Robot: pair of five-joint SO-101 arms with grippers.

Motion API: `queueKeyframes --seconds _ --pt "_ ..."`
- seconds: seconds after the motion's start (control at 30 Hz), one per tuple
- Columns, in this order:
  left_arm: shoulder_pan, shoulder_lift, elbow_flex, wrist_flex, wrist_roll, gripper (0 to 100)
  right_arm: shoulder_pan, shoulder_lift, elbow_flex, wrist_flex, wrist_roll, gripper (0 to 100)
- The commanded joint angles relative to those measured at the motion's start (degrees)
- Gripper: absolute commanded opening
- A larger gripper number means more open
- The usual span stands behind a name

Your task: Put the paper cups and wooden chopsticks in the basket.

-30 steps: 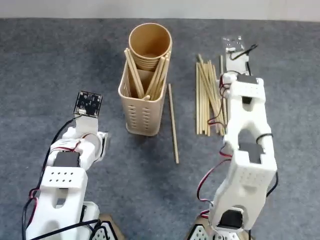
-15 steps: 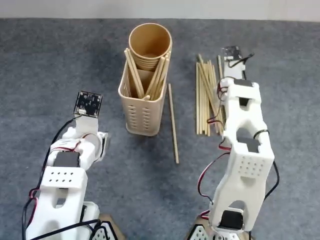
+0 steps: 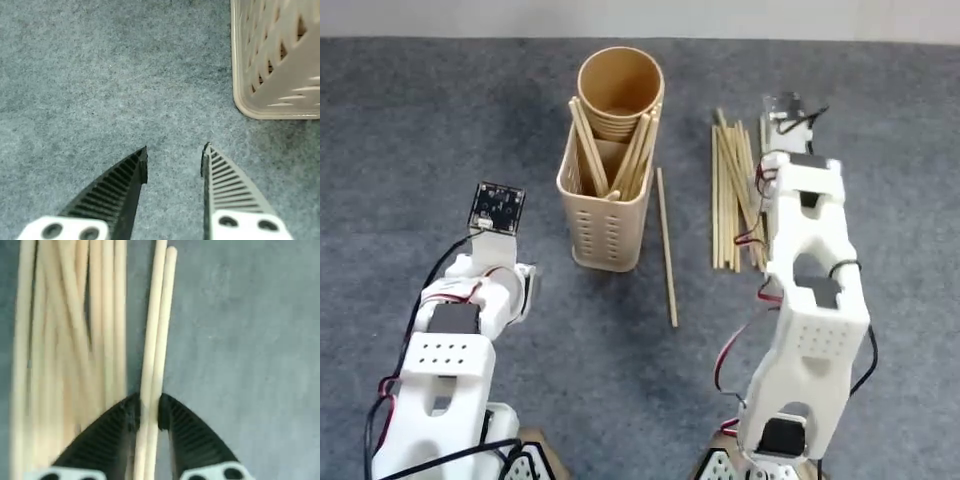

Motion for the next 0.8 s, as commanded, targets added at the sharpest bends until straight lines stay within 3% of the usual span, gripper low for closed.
queueKeyframes --seconds 0.0,0.27,0.4,0.53,0.77 --pt "0.8 -1.0 -0.2 -0.9 0.1 20 -0.1 -18.4 -0.6 0.7 -8.1 0.4" --pt "0.8 -1.0 -0.2 -0.9 0.1 20 -7.5 -48.6 0.2 0.3 -14.3 0.4" --pt "0.8 -1.0 -0.2 -0.9 0.1 20 -12.0 -56.8 6.9 -6.5 -14.4 0.4" --pt "0.8 -1.0 -0.2 -0.9 0.1 20 -16.3 -63.3 21.3 -22.6 -14.3 0.4" --pt "0.8 -1.0 -0.2 -0.9 0.1 20 -27.1 -67.7 54.5 -60.4 -14.3 0.4"
